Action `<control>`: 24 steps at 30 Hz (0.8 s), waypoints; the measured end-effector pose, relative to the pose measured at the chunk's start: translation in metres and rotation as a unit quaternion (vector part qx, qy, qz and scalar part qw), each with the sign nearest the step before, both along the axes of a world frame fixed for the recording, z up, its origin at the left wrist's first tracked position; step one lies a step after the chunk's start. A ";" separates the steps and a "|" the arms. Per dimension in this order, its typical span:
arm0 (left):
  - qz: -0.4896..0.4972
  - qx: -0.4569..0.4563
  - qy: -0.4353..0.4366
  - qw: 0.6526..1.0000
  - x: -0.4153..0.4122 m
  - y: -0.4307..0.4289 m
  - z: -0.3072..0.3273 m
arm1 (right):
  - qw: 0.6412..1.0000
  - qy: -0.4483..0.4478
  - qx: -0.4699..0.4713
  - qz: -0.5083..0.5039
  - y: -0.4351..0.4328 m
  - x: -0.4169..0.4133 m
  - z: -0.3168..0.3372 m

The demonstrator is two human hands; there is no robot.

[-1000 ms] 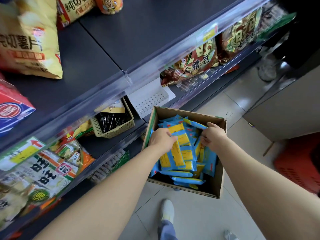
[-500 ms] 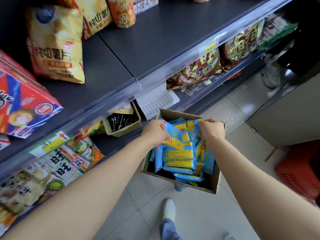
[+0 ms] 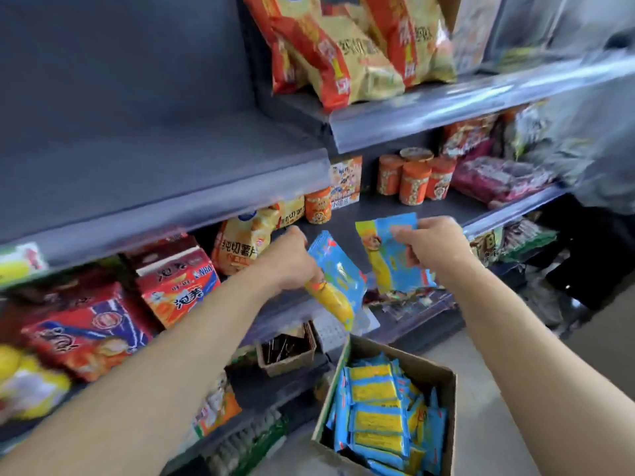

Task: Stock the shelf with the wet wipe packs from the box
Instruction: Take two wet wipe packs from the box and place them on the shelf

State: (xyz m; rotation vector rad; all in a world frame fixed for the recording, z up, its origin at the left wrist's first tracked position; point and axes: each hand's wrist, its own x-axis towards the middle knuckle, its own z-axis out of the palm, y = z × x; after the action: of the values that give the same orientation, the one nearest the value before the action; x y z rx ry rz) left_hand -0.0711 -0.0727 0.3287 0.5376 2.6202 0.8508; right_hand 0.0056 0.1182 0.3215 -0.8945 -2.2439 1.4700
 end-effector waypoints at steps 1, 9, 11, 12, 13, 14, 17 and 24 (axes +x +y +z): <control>-0.005 -0.004 0.025 1.000 -0.001 -0.011 0.018 | 1.000 0.013 0.017 0.009 -0.007 -0.004 0.018; 0.083 0.099 0.105 0.986 -0.008 -0.136 0.126 | 0.981 0.132 0.100 0.100 -0.102 -0.048 0.137; 0.127 0.139 0.117 0.975 -0.017 -0.173 0.142 | 0.970 0.164 0.120 0.134 -0.138 -0.061 0.158; 0.151 0.157 0.123 0.968 -0.022 -0.193 0.149 | 0.964 0.173 0.128 0.158 -0.158 -0.069 0.167; 0.175 0.173 0.126 0.961 -0.028 -0.214 0.155 | 0.958 0.179 0.135 0.180 -0.179 -0.079 0.175; 0.199 0.186 0.129 0.953 -0.034 -0.236 0.160 | 0.952 0.182 0.145 0.201 -0.199 -0.090 0.182; 0.271 0.216 0.153 0.926 -0.058 -0.308 0.166 | 0.937 0.187 0.164 0.247 -0.262 -0.133 0.199; 0.367 0.234 0.189 0.881 -0.125 -0.472 0.158 | 0.869 0.208 0.325 0.309 -0.425 -0.228 0.213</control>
State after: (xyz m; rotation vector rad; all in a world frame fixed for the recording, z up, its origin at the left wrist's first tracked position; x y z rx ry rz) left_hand -0.1960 -0.5452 0.4867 -0.2698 2.9989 1.7948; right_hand -0.2220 -0.3066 0.5340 0.3515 -2.4948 0.8328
